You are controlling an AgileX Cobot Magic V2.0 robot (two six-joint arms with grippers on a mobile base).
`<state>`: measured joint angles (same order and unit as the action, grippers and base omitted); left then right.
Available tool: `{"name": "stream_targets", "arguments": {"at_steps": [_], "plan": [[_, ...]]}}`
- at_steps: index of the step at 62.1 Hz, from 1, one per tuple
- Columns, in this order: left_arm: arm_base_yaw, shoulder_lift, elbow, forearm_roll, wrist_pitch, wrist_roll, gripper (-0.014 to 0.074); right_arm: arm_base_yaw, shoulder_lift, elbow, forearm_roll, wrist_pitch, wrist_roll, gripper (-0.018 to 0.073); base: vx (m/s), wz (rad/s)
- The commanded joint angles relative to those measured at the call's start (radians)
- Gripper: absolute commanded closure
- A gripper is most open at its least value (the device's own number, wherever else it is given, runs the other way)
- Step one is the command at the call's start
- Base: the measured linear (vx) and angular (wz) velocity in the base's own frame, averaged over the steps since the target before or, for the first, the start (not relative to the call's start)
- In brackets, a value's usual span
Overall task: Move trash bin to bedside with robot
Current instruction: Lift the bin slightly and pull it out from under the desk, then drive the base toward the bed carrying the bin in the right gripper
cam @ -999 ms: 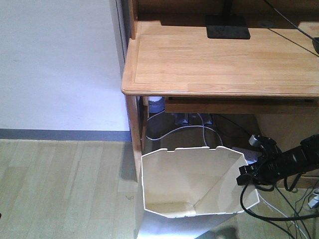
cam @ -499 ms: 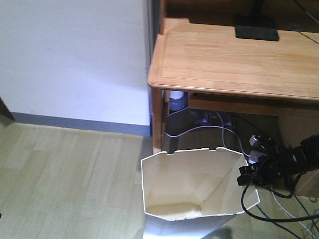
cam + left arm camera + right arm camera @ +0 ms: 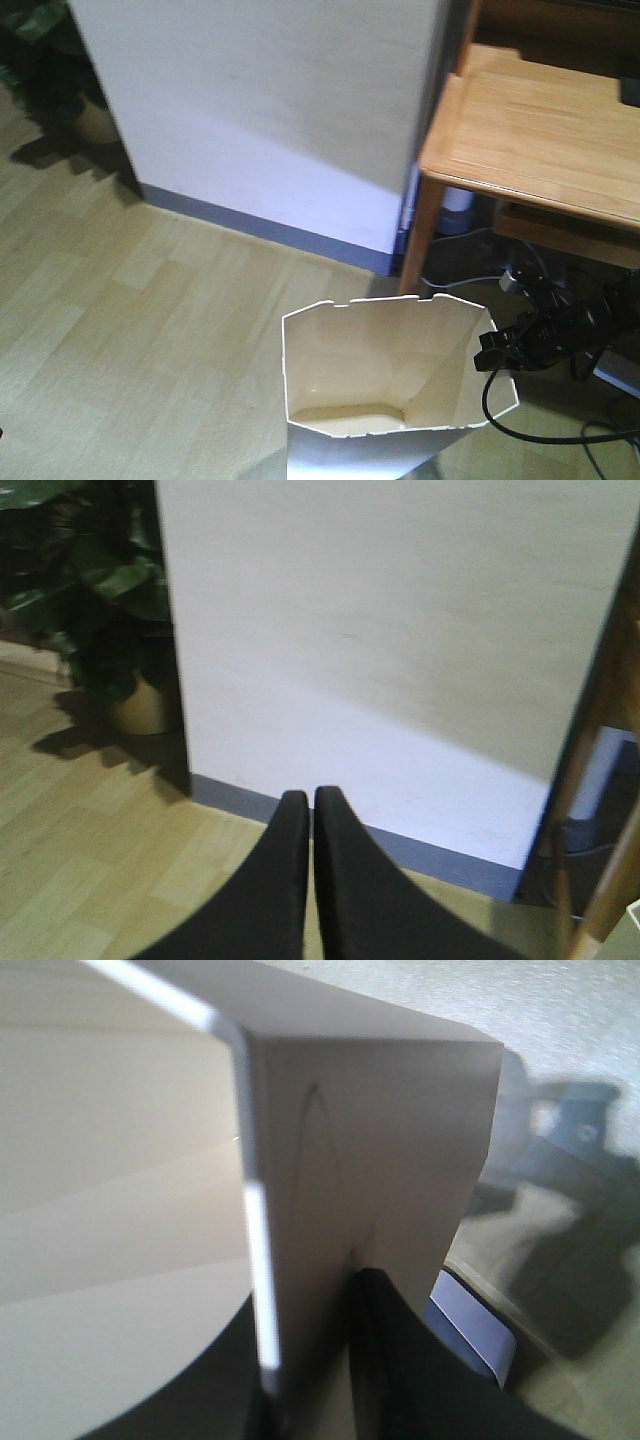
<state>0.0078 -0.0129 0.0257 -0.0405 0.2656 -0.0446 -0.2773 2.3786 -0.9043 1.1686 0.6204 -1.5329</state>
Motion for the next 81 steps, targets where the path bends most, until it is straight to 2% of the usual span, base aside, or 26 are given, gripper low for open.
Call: {"name": "stream_targets", "arguments": {"at_steps": [1,58,81], "plan": [[0.000,-0.014,0.019,-0.004,-0.067,-0.006,0.0602,0.001,-0.069,-0.006,0.040,0.239,-0.001,0.0563,-0.02,0.55],[0.000,-0.014,0.019,-0.004,-0.067,-0.006,0.0602,0.001,-0.069,-0.006,0.038,0.239,-0.001,0.0563,0.04,0.44],[0.000,-0.014,0.019,-0.004,-0.067,-0.006,0.0602,0.001,-0.069,-0.006,0.036,0.239,-0.001,0.0563,0.14,0.65]]}}
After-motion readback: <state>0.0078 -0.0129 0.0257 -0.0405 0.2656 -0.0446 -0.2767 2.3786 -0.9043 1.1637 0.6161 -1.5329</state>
